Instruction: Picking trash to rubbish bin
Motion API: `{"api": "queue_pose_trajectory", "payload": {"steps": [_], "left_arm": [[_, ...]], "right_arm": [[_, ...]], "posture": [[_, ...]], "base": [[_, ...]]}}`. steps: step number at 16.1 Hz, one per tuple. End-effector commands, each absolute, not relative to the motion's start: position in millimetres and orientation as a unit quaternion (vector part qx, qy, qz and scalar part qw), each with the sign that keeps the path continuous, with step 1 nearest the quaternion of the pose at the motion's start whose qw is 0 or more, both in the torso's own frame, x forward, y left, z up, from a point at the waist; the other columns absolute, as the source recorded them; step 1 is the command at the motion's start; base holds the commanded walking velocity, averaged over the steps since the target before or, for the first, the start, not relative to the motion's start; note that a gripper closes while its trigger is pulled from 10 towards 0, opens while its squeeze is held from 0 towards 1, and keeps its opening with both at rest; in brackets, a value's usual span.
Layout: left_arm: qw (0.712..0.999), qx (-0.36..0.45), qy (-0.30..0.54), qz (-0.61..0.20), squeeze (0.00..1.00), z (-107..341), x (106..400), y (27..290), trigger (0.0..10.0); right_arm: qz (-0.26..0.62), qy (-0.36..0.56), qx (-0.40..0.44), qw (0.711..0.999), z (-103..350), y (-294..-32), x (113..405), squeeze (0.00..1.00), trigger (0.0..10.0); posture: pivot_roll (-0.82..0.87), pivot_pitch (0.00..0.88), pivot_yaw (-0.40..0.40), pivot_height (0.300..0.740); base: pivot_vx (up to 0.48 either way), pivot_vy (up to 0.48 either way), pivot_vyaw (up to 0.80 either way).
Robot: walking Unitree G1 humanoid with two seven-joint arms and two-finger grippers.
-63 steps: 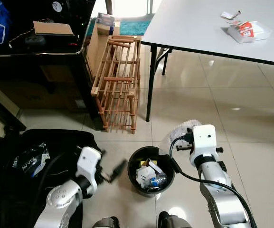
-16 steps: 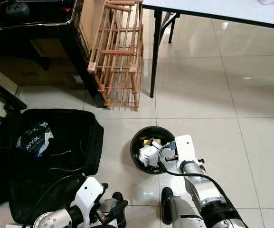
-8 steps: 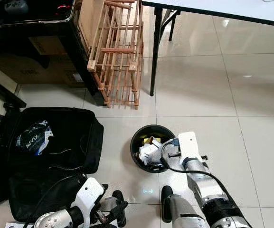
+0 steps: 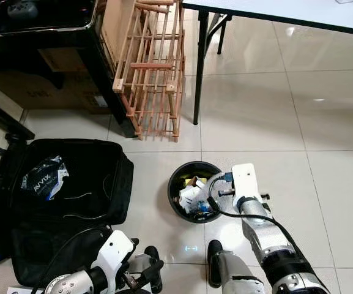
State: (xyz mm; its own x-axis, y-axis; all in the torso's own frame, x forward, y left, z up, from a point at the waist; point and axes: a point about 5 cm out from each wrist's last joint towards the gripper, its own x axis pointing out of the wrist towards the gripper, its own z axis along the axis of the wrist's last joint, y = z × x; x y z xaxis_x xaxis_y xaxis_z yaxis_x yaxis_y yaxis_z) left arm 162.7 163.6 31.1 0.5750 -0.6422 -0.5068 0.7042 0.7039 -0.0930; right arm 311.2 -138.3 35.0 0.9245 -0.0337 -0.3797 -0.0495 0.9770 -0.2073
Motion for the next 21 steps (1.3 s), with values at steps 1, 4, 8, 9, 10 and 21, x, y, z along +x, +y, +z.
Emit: {"api": "queue_pose_trajectory", "payload": {"steps": [1,4,8,9,10,21], "left_arm": [[0.882,0.061,0.278,-0.376,0.00,24.3,155.5,166.0,10.0],[0.881,0.061,0.279,-0.376,0.00,22.8,153.7,165.1,10.0],[0.881,0.062,0.282,-0.375,0.00,19.1,153.6,167.0,10.0],[0.881,0.062,0.282,-0.374,0.00,18.3,153.9,167.2,10.0],[0.881,0.063,0.282,-0.374,0.00,18.0,153.9,167.3,10.0],[0.881,0.064,0.282,-0.373,0.00,12.6,155.1,167.9,10.0]], "right_arm": [[0.006,0.207,-0.100,0.973,27.7,-136.7,306.4,0.00,10.0],[0.015,0.205,-0.098,0.974,29.3,-131.4,309.6,0.00,10.0],[0.031,0.212,-0.099,0.972,24.5,-123.5,308.5,0.00,10.0],[0.031,0.211,-0.101,0.972,24.5,-123.5,308.7,0.00,10.0],[0.031,0.211,-0.101,0.972,24.5,-123.5,308.7,0.00,10.0],[0.041,0.209,-0.091,0.973,22.4,-120.1,309.5,1.00,10.0]], "posture": [[0.10,0.347,0.069,0.740],[0.11,0.350,0.070,0.740],[0.11,0.350,0.070,0.740],[0.11,0.350,0.070,0.740],[0.11,0.350,0.070,0.740],[0.11,0.349,0.070,0.740]], "base": [[0.000,0.000,0.00],[0.000,0.000,0.00],[0.000,0.000,0.00],[0.000,0.000,0.00],[0.000,0.000,0.00],[0.000,0.000,0.00]]}}
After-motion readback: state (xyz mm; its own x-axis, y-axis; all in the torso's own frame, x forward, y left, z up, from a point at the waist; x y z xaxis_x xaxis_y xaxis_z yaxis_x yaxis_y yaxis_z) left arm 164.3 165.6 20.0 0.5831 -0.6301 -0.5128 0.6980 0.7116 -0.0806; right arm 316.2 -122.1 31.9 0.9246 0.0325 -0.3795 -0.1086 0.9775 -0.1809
